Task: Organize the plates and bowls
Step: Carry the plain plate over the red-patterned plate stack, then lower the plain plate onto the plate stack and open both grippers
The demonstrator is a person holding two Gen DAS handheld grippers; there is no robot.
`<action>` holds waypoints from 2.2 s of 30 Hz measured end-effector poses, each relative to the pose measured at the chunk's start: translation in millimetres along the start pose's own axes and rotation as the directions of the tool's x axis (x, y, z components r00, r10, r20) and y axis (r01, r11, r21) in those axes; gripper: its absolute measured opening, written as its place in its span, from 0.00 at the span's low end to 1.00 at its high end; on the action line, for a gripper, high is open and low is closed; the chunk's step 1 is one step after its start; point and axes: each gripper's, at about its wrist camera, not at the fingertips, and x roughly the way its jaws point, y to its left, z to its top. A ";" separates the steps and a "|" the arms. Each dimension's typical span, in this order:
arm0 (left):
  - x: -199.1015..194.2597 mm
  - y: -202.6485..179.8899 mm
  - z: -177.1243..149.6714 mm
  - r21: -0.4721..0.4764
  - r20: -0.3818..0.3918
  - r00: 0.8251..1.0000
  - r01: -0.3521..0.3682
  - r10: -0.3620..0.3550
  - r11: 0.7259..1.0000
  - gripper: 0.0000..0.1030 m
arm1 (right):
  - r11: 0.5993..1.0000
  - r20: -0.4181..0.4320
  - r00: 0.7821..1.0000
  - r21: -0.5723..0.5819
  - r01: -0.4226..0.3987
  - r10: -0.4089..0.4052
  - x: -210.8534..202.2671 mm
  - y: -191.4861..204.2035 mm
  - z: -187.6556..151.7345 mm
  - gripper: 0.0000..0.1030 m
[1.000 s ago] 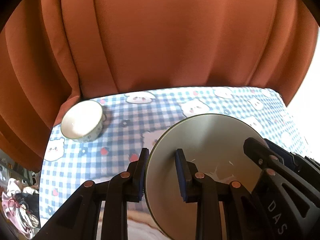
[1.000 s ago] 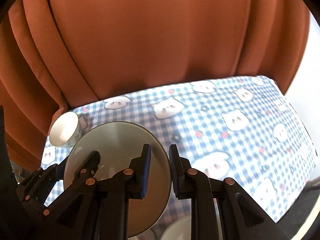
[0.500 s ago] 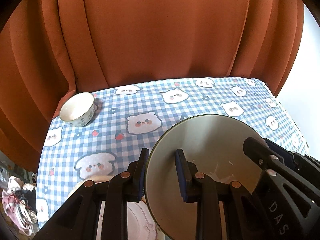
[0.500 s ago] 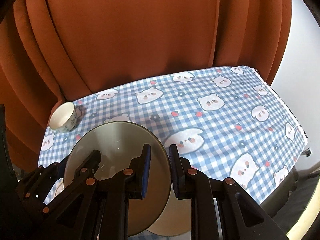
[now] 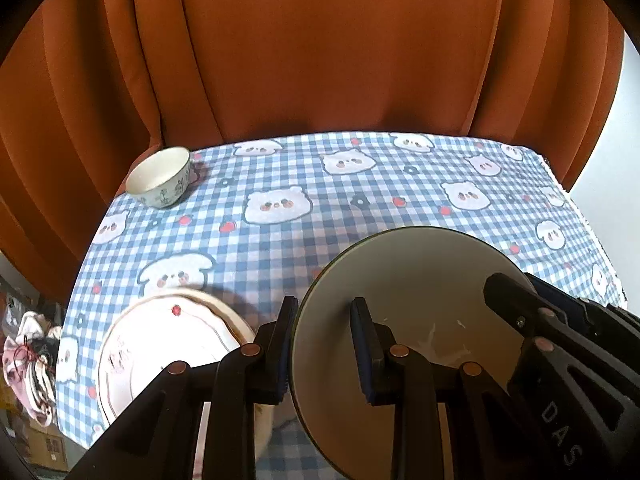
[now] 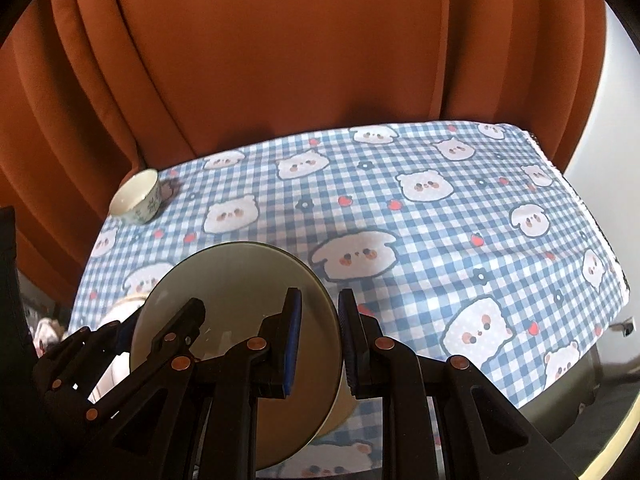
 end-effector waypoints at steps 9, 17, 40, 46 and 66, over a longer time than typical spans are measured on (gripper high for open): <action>9.8 -16.2 -18.1 -0.063 -0.045 0.997 -0.059 0.056 0.996 0.24 | 0.995 -0.059 0.997 -0.075 -0.061 0.056 13.8 -20.6 -11.1 0.22; 20.8 -15.8 -29.5 -0.122 -0.089 0.988 -0.133 0.122 0.984 0.24 | 0.984 -0.119 0.987 -0.132 -0.120 0.105 30.9 -23.0 -16.7 0.22; 53.1 -18.6 -37.9 -0.150 -0.152 0.970 -0.213 0.190 0.966 0.24 | 0.961 -0.194 0.973 -0.219 -0.171 0.129 77.4 -20.0 -20.2 0.22; 57.2 -16.5 -37.8 -0.170 -0.157 0.971 -0.209 0.183 0.963 0.26 | 0.958 -0.193 0.971 -0.223 -0.180 0.138 82.1 -20.0 -19.7 0.25; 19.9 9.3 -24.1 -0.148 -0.110 0.992 -0.084 0.068 0.985 0.73 | 0.975 -0.118 0.987 -0.185 -0.125 0.104 51.6 -2.4 -12.1 0.71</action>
